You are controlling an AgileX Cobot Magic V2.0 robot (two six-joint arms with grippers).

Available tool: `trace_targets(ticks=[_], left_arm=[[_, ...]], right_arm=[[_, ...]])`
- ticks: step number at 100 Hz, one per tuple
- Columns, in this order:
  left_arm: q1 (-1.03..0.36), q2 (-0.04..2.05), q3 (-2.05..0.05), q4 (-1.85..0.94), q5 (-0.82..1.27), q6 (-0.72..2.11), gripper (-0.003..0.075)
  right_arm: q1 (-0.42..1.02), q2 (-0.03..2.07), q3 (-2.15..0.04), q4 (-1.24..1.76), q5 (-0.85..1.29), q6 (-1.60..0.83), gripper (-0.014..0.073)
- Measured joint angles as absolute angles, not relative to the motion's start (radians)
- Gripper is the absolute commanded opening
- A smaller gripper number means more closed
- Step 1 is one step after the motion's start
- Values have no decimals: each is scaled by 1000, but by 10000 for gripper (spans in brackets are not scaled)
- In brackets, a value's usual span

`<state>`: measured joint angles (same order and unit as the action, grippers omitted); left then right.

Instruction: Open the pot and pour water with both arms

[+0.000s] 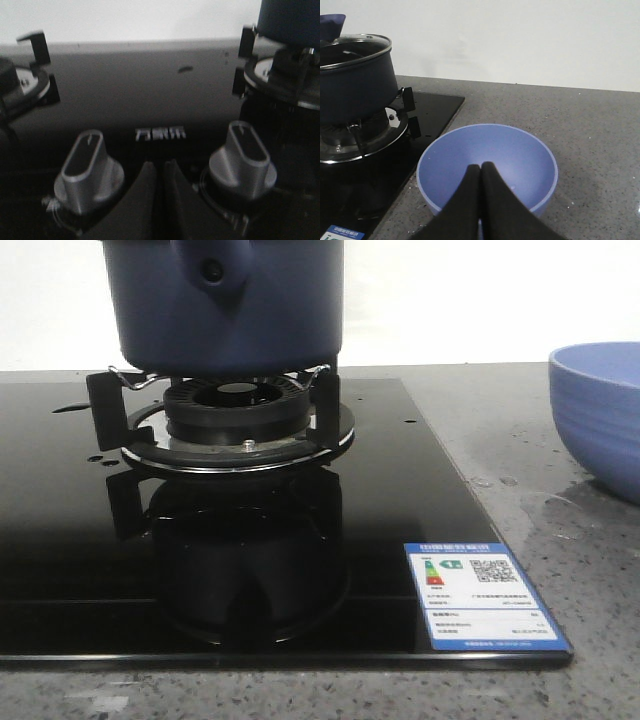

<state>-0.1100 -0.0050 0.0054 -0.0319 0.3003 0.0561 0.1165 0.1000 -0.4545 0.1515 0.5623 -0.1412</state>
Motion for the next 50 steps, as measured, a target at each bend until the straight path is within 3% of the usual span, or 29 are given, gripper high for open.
trace_targets(ticks=[50], left_arm=[[-110,-5,5,-32,326,51,-20]], right_arm=[[116,100,-455,152,562,-143,-63]])
